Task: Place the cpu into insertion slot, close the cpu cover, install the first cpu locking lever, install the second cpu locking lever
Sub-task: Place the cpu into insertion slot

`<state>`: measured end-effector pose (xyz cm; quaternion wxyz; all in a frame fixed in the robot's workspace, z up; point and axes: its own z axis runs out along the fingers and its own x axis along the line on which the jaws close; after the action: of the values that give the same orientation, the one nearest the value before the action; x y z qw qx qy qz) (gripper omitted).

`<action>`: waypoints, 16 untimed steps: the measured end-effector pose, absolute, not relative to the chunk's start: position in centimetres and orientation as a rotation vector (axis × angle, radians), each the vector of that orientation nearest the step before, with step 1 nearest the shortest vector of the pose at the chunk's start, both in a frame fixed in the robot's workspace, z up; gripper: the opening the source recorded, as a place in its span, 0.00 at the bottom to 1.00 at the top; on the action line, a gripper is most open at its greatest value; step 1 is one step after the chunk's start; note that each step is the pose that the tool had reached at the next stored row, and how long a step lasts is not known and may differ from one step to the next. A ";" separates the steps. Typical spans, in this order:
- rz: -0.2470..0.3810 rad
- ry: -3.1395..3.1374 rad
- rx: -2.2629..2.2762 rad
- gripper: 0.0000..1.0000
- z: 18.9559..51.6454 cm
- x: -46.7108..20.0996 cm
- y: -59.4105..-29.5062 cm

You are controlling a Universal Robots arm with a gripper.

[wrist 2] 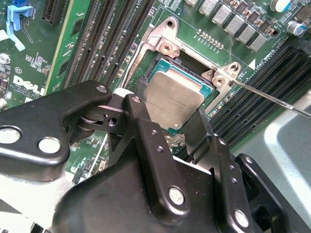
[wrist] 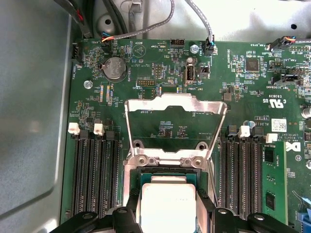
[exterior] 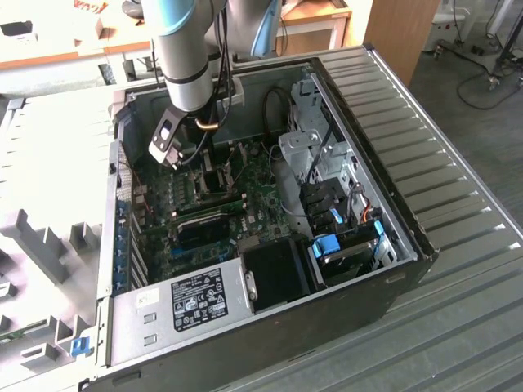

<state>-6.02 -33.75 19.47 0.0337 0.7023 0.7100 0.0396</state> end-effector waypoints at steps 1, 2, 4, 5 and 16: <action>0.122 2.184 2.160 0.54 19.5 -6.0 -33.7; 0.122 2.184 2.160 0.54 19.5 -6.0 -33.7; 0.122 2.183 2.161 0.54 19.5 -6.0 -33.7; 0.121 2.172 2.172 0.54 19.5 -6.0 -33.7; 0.120 2.148 2.195 0.54 19.4 -6.0 -33.7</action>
<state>-6.02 -33.73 19.44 0.0343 0.7138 0.6985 0.0391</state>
